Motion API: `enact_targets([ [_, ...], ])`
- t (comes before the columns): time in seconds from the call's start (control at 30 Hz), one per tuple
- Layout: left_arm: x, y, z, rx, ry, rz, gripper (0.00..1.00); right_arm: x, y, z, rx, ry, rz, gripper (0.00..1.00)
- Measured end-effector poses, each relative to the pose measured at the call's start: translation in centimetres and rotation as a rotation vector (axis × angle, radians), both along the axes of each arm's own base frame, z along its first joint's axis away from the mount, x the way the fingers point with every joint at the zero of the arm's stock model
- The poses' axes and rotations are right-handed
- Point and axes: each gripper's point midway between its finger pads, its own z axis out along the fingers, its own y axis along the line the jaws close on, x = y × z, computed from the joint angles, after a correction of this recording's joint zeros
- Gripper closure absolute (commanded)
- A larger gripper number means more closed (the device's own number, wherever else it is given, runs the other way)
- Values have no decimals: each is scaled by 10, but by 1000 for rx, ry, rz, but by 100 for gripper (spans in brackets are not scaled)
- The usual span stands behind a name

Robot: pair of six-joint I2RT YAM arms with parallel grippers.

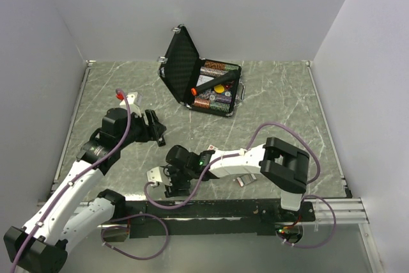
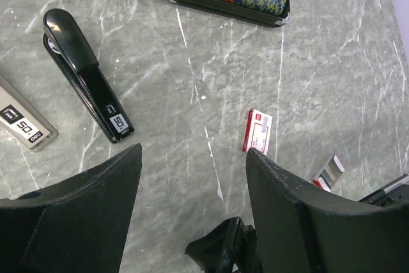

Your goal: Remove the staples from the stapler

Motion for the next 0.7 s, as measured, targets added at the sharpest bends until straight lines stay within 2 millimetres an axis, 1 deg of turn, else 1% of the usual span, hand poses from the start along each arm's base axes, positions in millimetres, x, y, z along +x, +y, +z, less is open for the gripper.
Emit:
enact_targets([
  [0.17, 0, 0, 0, 0, 0, 1, 30, -2, -6, -14, -34, 11, -3, 32],
  [0.43, 0, 1, 0, -1, 1, 1, 29, -1, -6, -15, -32, 15, -10, 36],
  [0.57, 1, 1, 0, 0, 2, 4, 29, -1, -6, -15, -32, 15, -10, 41],
  [0.63, 1, 1, -1, -1, 3, 4, 29, -1, -6, -15, -33, 15, -11, 47],
  [0.7, 1, 1, 0, -3, 4, 1, 29, -1, -7, -16, -34, 16, -11, 54],
])
